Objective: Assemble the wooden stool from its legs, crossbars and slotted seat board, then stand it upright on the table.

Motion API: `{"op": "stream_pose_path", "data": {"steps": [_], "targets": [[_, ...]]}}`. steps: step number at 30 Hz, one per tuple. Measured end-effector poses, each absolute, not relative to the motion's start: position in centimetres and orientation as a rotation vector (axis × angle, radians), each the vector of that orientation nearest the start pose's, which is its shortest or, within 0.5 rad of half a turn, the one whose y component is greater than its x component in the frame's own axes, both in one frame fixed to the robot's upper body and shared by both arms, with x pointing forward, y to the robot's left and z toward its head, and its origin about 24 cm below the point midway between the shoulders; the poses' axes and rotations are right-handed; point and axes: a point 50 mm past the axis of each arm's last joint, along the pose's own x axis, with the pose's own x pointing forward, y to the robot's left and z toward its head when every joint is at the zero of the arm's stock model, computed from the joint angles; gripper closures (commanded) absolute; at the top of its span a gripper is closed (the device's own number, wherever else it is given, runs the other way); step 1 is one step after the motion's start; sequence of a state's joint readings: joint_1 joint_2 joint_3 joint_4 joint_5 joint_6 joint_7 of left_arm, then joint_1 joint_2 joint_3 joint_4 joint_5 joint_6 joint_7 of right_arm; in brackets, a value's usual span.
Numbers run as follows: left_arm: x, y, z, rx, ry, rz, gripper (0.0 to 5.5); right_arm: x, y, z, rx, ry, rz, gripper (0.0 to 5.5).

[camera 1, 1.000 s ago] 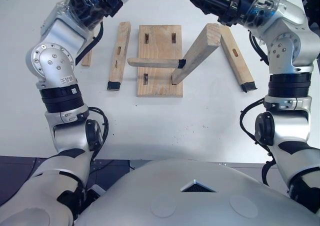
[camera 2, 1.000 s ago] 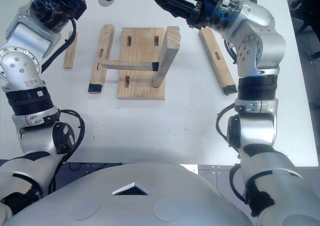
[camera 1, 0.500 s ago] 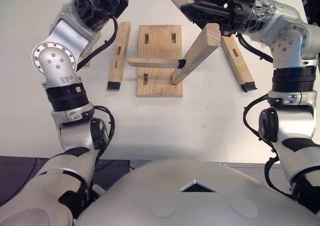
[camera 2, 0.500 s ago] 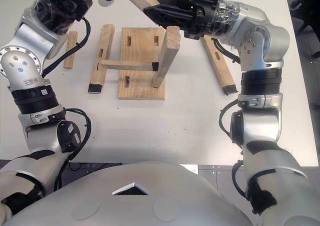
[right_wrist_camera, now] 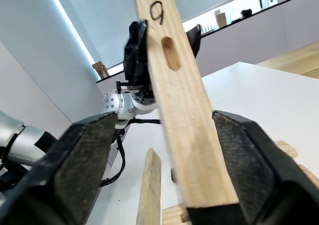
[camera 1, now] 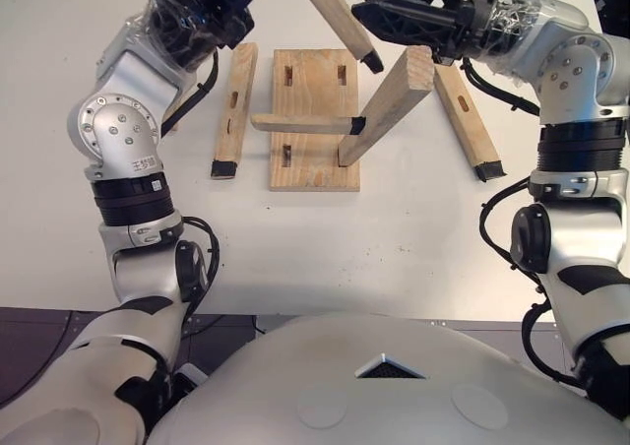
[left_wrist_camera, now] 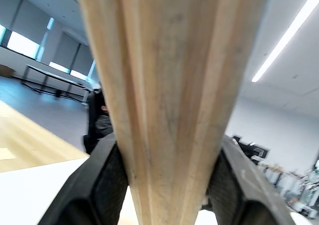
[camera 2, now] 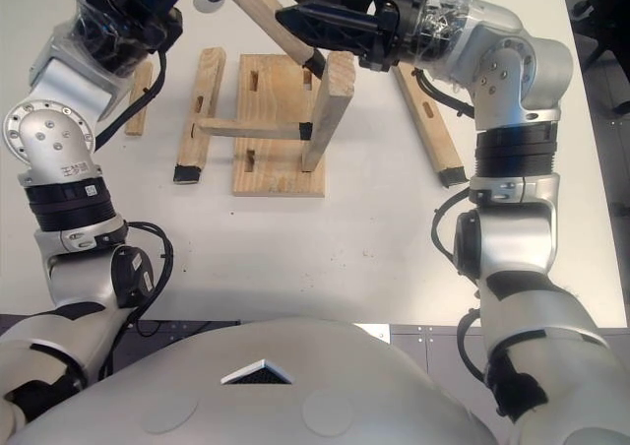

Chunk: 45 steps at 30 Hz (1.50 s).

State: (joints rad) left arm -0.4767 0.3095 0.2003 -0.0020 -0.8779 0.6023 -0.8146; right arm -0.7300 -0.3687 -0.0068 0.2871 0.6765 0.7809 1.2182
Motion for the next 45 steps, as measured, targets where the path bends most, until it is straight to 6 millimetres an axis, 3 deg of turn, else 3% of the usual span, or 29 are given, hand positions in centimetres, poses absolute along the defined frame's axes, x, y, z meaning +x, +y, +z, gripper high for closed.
{"op": "stream_pose_path", "data": {"steps": [12, 21, 27, 31, 37, 45], "targets": [[27.3, 22.3, 12.5, -0.323, -0.111, -0.981, 3.44, 33.5, -15.4, 16.0, 0.355, 0.100, 1.241, 1.58], [25.6, 23.7, 10.1, -0.355, -0.003, -1.027, 3.44, 33.7, -16.4, 15.5, 0.337, 0.104, 1.190, 1.58], [25.0, 23.3, 8.4, -0.346, 0.056, -1.064, 3.49, 33.7, -16.5, 15.0, 0.325, 0.121, 1.179, 1.58], [24.7, 23.1, 8.4, -0.303, 0.055, -1.115, 3.49, 33.7, -16.5, 14.9, 0.326, 0.125, 1.177, 1.58], [24.7, 25.7, 10.2, -0.132, 0.113, -1.173, 3.49, 33.5, -16.8, 14.1, 0.330, 0.138, 1.162, 1.58], [25.2, 24.8, 11.2, 0.067, 0.092, -1.316, 3.49, 33.2, -16.9, 13.7, 0.329, 0.140, 1.153, 1.58]]}}
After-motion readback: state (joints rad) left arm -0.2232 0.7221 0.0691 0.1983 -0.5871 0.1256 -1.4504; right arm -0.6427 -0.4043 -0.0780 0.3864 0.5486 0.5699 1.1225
